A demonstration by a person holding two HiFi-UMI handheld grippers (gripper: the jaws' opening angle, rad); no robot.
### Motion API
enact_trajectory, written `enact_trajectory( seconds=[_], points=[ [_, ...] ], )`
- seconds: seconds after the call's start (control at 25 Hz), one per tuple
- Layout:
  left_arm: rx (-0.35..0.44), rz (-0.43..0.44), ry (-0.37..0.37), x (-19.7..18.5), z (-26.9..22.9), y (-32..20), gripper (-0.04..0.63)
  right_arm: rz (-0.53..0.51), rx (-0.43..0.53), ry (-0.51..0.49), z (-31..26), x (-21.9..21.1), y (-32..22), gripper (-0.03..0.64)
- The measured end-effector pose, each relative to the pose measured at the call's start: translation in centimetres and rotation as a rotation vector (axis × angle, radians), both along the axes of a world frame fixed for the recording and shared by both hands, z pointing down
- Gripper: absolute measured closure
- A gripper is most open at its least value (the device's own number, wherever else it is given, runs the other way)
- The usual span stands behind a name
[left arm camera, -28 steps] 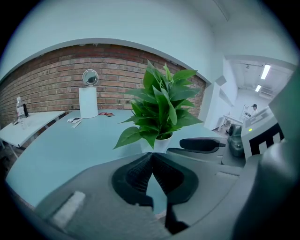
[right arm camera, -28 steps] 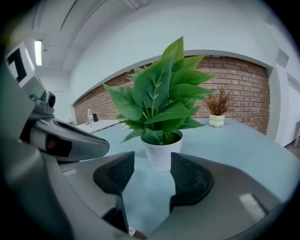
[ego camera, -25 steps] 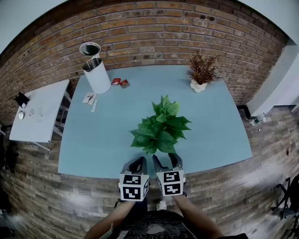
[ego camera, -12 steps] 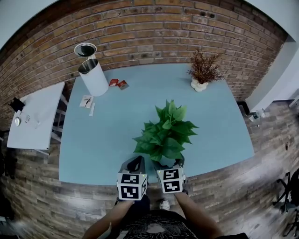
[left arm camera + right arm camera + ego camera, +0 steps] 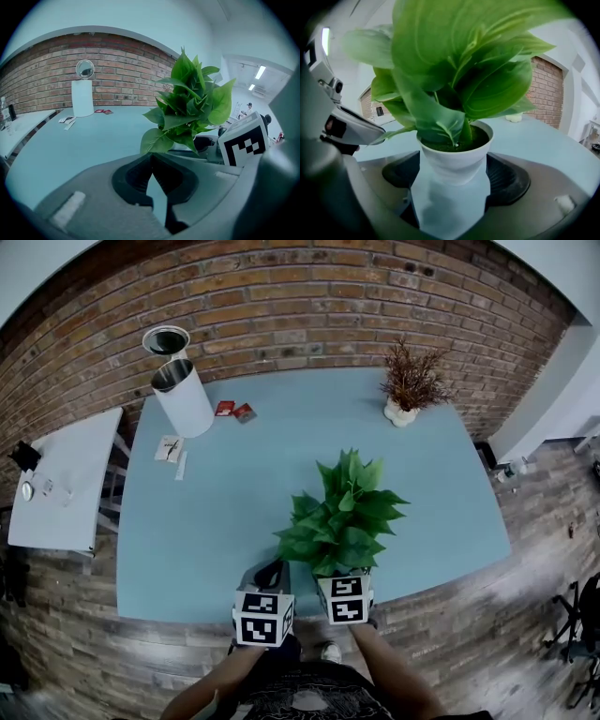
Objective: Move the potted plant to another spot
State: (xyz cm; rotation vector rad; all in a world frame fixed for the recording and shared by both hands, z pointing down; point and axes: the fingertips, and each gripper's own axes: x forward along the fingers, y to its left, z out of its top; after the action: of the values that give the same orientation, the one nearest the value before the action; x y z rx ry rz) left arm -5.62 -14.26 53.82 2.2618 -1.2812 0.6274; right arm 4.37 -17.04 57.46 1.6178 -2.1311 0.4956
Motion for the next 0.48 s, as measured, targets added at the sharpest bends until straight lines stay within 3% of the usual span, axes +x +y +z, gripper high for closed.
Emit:
enact_trajectory(
  seconds=[0.48],
  points=[
    [0.017, 0.081, 0.014, 0.3, -0.3, -1.6, 0.597, 0.063, 0.014, 0.036, -0.2, 0.6, -1.8, 0.186]
  ],
)
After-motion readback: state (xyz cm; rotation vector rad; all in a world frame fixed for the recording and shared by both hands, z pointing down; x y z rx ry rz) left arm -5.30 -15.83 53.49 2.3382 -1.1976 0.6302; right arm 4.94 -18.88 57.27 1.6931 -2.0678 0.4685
